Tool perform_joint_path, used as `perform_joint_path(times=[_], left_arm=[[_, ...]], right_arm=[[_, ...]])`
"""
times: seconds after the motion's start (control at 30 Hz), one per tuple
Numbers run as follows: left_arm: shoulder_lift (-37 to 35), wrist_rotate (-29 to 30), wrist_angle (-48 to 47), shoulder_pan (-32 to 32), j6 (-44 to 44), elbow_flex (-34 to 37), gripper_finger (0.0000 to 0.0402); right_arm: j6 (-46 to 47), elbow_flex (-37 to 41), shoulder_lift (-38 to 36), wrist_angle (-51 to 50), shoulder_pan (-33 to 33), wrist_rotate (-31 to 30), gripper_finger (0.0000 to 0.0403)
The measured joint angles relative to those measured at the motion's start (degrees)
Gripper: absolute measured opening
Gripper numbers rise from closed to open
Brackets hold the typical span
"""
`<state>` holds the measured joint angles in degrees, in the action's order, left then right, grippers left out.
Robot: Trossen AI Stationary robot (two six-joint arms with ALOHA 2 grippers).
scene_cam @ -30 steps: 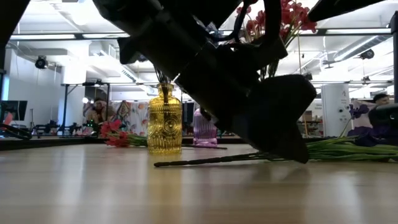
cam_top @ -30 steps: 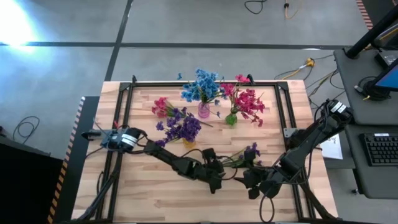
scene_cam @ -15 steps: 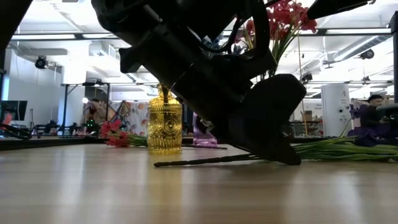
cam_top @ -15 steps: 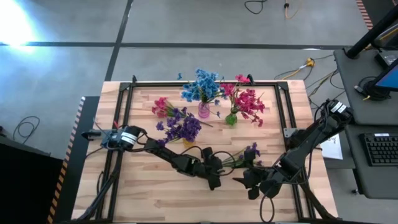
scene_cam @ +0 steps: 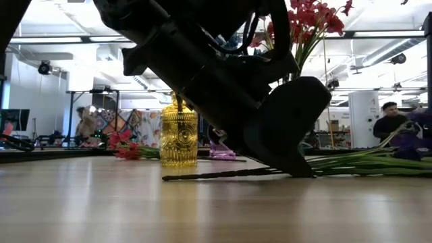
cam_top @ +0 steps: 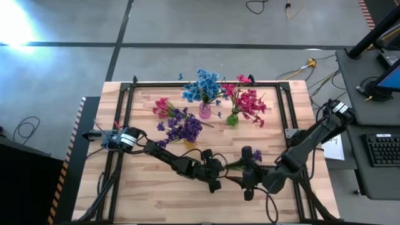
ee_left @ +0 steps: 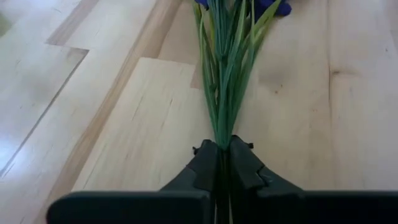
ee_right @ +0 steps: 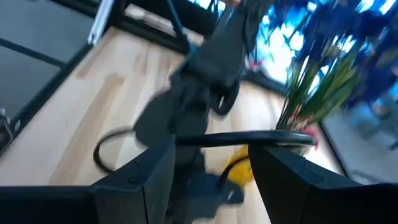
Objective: Sort flowers into vase by color
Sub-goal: Put the violet flowers into the yellow vase
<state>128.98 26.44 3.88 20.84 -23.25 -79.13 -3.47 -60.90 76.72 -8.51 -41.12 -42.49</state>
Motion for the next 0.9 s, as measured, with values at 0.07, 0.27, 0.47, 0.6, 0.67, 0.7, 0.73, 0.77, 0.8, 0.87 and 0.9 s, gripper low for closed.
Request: perform_joint_path(times=[0.07, 0.27, 0.47, 0.6, 0.67, 0.7, 0.73, 0.77, 0.8, 0.87, 0.9], left_arm=[[-0.77, 0.07, -1.36, 0.73, 0.18, 0.13, 0.0001], [-4.08, -0.7, -9.48, 3.62, 0.22, 0.43, 0.0], [-8.65, -0.95, -11.38, 7.18, -1.12, 4.0, 0.0], [-13.6, 1.04, -6.25, 9.5, -3.05, 10.21, 0.0], [-15.89, 1.82, -2.71, 10.24, -3.35, 13.68, 0.0], [-17.0, 2.34, -0.67, 10.49, -3.45, 15.24, 0.0], [-18.14, 2.68, 1.47, 10.69, -3.32, 16.58, 0.0], [-19.44, 2.68, 3.58, 10.82, -3.14, 17.95, 0.0], [-20.78, 2.71, 5.03, 10.92, -2.9, 19.08, 0.0], [-23.26, 2.8, 8.04, 11.31, -2.26, 20.67, 0.0], [-24.57, 2.81, 9.07, 11.61, -1.65, 21.5, 0.0]], right_arm=[[-2.87, -2.86, -0.09, -0.45, -0.05, 0.06, 0.0196], [-9.56, -9.6, -0.51, -0.25, -0.11, 0.94, 0.0196], [-6.8, -9.7, -3.06, -5.31, -0.11, 3.35, 0.0196], [-4.92, -7.72, -5.1, -5.73, -0.2, 3.58, 0.0196], [-6.72, -6.54, -6.02, -2.17, -0.07, 3.48, 0.0196], [-8.68, -5.92, -6.43, 1.25, 0.23, 3.08, 0.0196], [-10.77, -5.47, -6.72, 5.4, 0.81, 2.17, 0.0196], [-13.37, -5.25, -6.81, 9.69, 1.46, 0.87, 0.0196], [-15.98, -5.23, -6.88, 13.29, 2.21, -0.57, 0.0196], [-20.74, -5.24, -7.2, 20.43, 4.16, -4.33, 0.0194], [-22.13, -5.6, -7.32, 22.36, 5.34, -5.49, 0.0193]])
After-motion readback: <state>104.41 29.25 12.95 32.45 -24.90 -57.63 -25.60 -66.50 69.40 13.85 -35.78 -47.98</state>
